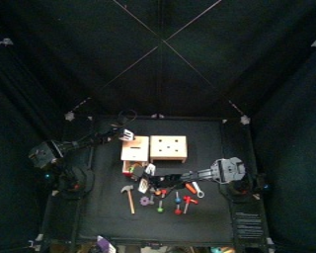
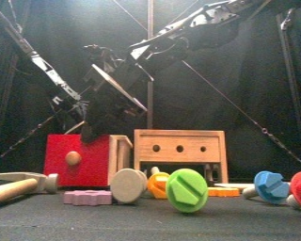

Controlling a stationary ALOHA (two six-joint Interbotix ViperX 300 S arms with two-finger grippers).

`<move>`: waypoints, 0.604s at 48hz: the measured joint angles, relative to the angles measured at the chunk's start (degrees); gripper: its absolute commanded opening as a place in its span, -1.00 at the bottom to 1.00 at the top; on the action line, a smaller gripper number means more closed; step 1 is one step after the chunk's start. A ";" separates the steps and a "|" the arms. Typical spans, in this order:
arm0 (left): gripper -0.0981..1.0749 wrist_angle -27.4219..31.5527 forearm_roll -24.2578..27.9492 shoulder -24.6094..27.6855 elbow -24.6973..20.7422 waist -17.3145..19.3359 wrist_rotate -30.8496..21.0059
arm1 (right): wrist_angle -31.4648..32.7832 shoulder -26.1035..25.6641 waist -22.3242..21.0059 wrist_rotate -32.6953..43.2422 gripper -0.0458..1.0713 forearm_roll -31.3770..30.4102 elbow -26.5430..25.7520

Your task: Close drawer

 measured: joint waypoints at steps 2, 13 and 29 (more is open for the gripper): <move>-0.35 -0.09 0.09 0.00 0.00 0.00 0.00 | 0.09 0.00 -0.26 0.09 -0.46 0.00 -0.09; -0.35 -0.09 0.00 -0.09 0.00 0.00 0.00 | 1.14 0.00 -0.88 0.00 -0.46 0.09 -0.09; -0.35 0.00 0.09 -0.18 0.00 0.00 -0.09 | 2.37 0.00 -1.85 -0.09 -0.46 0.00 -0.09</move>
